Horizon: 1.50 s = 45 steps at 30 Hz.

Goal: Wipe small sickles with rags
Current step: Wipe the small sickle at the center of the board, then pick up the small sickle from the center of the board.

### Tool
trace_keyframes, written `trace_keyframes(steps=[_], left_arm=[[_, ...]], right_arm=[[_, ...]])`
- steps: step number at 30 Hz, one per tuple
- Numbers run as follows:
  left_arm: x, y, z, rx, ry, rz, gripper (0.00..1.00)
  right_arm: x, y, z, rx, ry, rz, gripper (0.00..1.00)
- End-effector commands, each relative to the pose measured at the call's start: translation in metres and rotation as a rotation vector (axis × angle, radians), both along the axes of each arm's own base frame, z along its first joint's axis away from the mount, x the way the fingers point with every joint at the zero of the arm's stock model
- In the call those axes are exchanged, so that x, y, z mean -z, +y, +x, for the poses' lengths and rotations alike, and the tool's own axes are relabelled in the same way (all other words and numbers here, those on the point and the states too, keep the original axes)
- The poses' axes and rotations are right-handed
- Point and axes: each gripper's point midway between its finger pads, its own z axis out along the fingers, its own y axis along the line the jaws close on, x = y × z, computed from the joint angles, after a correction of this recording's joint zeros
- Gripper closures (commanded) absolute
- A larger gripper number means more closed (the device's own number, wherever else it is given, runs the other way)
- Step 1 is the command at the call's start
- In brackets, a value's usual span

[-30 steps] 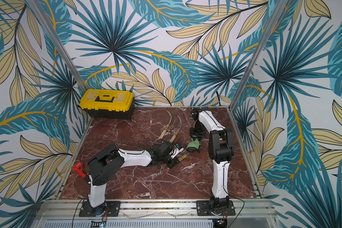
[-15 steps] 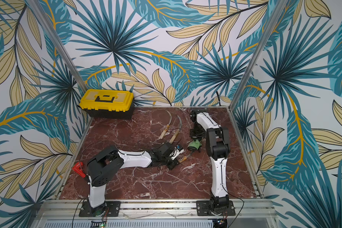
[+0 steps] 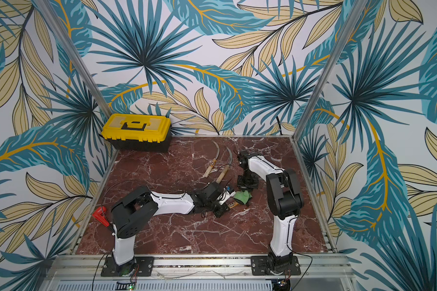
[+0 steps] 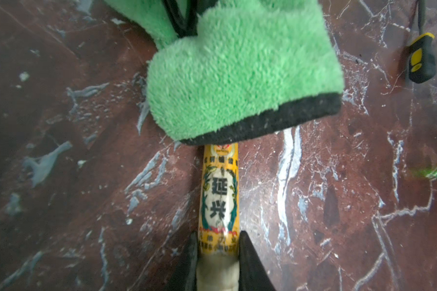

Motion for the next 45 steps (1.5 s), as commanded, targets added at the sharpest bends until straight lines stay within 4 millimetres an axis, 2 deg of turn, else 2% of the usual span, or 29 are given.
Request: trace_keyframes(steps=[1, 9, 12, 15, 16, 18, 19, 23, 31, 38, 45], left_arm=[[-0.003, 0.007, 0.005, -0.044, -0.001, 0.000, 1.00], [-0.010, 0.017, -0.005, -0.035, 0.000, -0.003, 1.00], [-0.011, 0.020, -0.008, -0.032, 0.005, -0.006, 1.00], [-0.013, 0.021, -0.010, -0.034, 0.009, -0.010, 1.00], [-0.014, 0.021, -0.010, -0.034, 0.012, -0.009, 1.00], [-0.016, 0.020, -0.009, -0.035, 0.016, -0.003, 0.83], [-0.017, 0.019, -0.008, -0.034, 0.016, 0.000, 0.79], [-0.017, 0.016, -0.006, -0.018, 0.024, 0.034, 0.71], [-0.018, 0.006, -0.002, 0.041, 0.050, 0.108, 0.67], [-0.017, -0.002, 0.002, 0.098, 0.073, 0.188, 0.66], [-0.010, -0.003, 0.007, 0.110, 0.089, 0.262, 0.65]], right_arm=[[-0.005, 0.026, -0.008, 0.054, 0.035, 0.125, 0.90], [-0.086, 0.021, 0.058, 0.183, -0.267, 0.228, 0.90], [-0.107, 0.006, 0.072, 0.238, -0.350, 0.225, 0.90], [-0.116, -0.011, 0.078, 0.267, -0.386, 0.216, 0.90], [-0.117, -0.015, 0.078, 0.271, -0.388, 0.209, 0.90], [-0.118, -0.025, 0.077, 0.269, -0.393, 0.193, 0.90], [-0.118, -0.029, 0.076, 0.267, -0.394, 0.183, 0.90], [-0.121, -0.042, 0.069, 0.258, -0.405, 0.160, 0.90], [-0.124, -0.056, 0.051, 0.221, -0.408, 0.120, 0.90], [-0.116, -0.071, 0.034, 0.232, -0.413, 0.092, 0.90], [-0.103, -0.077, 0.023, 0.233, -0.400, 0.102, 0.90]])
